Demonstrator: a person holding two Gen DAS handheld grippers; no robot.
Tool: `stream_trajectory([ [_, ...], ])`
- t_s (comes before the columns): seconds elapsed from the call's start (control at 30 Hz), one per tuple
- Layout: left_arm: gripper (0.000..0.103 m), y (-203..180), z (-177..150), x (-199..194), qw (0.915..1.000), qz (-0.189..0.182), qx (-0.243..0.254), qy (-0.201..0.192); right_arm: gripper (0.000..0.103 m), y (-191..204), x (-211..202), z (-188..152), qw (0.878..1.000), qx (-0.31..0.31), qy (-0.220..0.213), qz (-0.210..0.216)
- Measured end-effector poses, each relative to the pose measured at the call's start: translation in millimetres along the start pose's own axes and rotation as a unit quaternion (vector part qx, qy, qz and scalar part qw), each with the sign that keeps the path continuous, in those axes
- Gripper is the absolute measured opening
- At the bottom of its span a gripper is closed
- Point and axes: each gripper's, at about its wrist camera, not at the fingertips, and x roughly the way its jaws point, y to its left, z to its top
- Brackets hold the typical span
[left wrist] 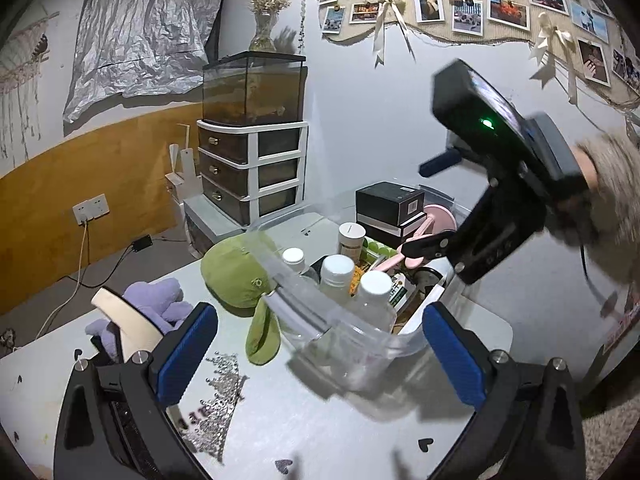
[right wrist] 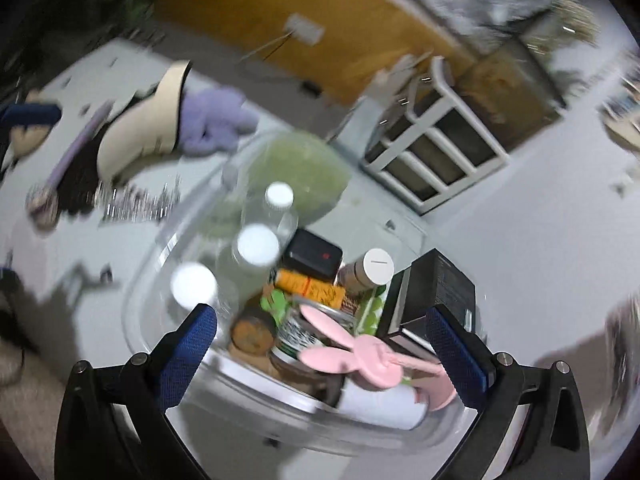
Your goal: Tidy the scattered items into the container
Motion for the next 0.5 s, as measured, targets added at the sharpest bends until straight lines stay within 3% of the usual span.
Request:
stream_trajectory([
  [0.23,0.103,12.0,-9.4,-15.0,1.0,0.0,-0.003,-0.001,0.103,24.0,-20.2,-16.9,0.989,0.129,-0.051,-0.047],
  [0.5,0.103,21.8,-18.4,-23.2,1.0,0.0,-0.003,-0.004,0.103,62.2,-58.5,-33.5,0.956,0.232,-0.127,-0.123],
])
